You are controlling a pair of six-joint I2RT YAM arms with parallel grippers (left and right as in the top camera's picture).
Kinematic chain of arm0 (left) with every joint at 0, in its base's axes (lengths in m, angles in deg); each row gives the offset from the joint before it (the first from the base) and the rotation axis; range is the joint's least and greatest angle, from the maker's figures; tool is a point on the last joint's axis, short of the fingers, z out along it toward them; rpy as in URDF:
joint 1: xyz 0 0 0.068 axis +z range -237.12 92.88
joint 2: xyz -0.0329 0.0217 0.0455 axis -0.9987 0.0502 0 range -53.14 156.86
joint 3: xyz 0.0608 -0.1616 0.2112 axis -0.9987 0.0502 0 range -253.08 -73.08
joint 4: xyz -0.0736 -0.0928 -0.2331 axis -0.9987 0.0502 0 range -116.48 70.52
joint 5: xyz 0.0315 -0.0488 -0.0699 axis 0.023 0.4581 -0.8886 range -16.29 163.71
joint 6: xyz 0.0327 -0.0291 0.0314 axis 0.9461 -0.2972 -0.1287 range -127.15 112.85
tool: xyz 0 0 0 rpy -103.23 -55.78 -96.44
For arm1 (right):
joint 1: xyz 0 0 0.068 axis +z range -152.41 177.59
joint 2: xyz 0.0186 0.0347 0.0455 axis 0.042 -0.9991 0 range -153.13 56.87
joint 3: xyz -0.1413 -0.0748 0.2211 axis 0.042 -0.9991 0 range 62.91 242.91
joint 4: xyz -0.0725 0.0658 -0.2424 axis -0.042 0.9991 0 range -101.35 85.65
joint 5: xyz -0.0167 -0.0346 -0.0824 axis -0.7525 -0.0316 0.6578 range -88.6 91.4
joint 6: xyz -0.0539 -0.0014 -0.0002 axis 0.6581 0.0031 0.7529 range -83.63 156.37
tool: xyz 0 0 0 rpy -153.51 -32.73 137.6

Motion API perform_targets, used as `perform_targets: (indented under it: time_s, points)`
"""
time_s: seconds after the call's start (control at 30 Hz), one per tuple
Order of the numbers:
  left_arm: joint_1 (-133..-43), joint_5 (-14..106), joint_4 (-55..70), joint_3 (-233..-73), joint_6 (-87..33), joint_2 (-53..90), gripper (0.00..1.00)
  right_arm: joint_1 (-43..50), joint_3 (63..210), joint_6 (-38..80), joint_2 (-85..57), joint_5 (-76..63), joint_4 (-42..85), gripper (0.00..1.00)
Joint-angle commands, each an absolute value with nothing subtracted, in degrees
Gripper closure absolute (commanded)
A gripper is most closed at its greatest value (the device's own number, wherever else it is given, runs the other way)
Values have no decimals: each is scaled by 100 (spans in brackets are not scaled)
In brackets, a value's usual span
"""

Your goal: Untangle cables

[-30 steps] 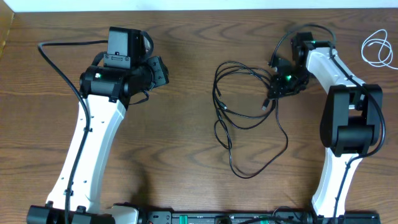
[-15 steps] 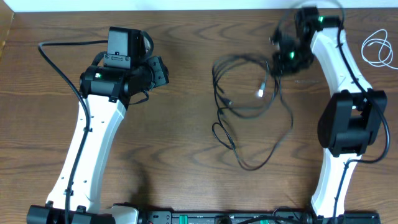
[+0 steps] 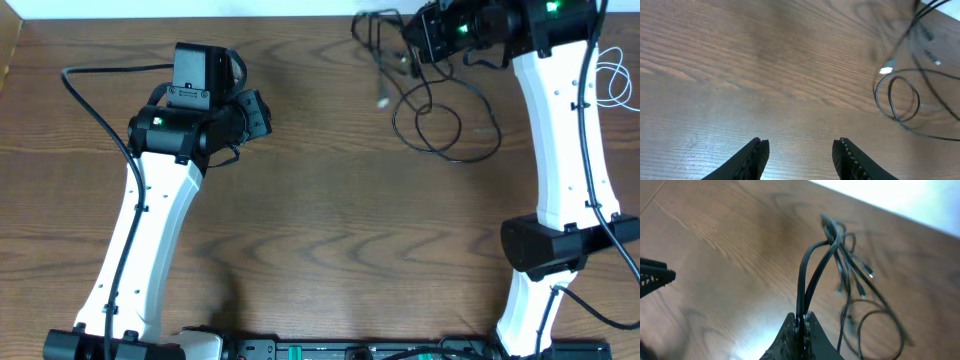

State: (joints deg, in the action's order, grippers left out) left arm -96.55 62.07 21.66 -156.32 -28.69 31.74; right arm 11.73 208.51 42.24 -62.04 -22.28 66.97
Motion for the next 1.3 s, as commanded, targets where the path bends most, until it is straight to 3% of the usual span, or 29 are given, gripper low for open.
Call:
perform_targets:
  time_s: [0.0, 0.43, 0.67, 0.83, 0.93, 1.17, 1.27]
  points:
    - [-9642, 6240, 2147, -15667, -2823, 3228, 53, 1413, 20711, 4123, -6401, -3010, 6678, 99]
    - [-9642, 6235, 2033, -15667, -2843, 3228, 50, 1691, 20729, 4176, -6339, -2919, 6297, 99]
    - [-9647, 5785, 1539, -15667, -2843, 3296, 46, 1472, 21111, 4173, -5391, -2988, 5604, 99]
    - [-9647, 5763, 1454, -15667, -2847, 3504, 46, 862, 21179, 3983, -4407, -1902, 5572, 99]
    - [-9675, 5634, 1447, -15667, -2882, 3725, 46, -14, 21179, 3697, -3990, -1211, 5980, 99]
    - [-9957, 5466, 1364, -15667, -2756, 4223, 46, -1892, 21166, 3360, -4036, -1552, 6907, 99]
    - [-10230, 5468, 1231, -15667, -2651, 4538, 45, -2119, 21166, 3367, -4250, -1697, 7209, 99]
